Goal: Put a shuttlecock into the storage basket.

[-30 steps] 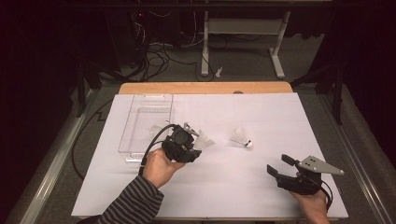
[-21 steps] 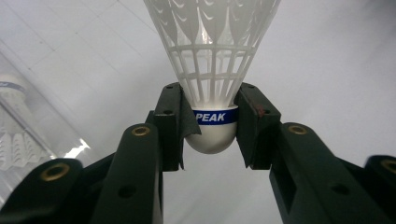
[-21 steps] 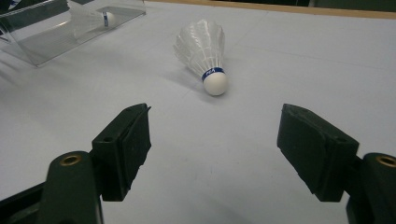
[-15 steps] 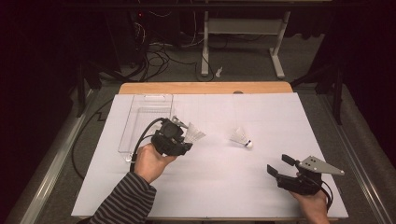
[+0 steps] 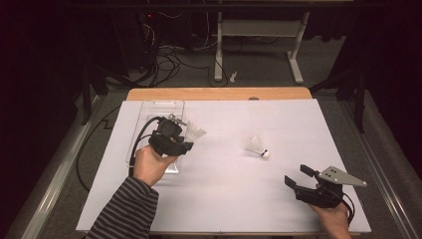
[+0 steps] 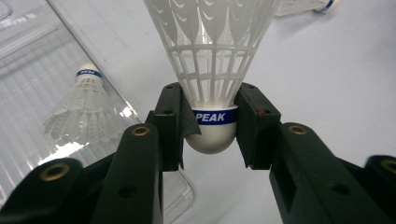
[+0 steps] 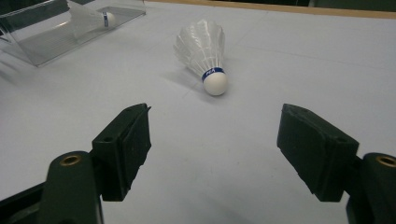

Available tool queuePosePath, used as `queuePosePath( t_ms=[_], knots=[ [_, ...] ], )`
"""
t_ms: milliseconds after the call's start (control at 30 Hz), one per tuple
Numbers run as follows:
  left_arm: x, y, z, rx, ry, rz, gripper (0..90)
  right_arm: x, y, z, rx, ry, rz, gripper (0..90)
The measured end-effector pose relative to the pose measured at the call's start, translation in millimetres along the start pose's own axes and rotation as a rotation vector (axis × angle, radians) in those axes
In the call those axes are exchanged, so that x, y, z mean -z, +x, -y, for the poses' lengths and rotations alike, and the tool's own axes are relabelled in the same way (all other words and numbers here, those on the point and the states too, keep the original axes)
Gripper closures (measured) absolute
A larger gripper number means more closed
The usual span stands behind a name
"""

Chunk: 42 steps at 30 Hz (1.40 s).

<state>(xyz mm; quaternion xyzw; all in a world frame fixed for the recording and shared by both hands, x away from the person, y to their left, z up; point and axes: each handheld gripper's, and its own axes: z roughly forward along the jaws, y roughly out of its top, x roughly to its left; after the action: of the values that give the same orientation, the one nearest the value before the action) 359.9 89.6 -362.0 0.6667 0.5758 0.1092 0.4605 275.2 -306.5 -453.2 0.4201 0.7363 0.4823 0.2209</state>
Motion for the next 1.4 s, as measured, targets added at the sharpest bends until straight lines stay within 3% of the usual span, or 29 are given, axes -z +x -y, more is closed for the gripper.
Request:
queuePosePath(
  t_ms=[633, 1400],
  knots=[
    [-8.7, 29.5, -20.0, 0.065, -0.027, -0.07, 65.0, -0.4, 0.8, 0.0, -0.006, 0.005, -0.001, 26.6],
    [-20.9, 52.8, -29.2, 0.103, -0.029, -0.135, 65.0, 0.1, 0.4, 0.0, 0.0, 0.001, 0.002, 26.6]
  ],
)
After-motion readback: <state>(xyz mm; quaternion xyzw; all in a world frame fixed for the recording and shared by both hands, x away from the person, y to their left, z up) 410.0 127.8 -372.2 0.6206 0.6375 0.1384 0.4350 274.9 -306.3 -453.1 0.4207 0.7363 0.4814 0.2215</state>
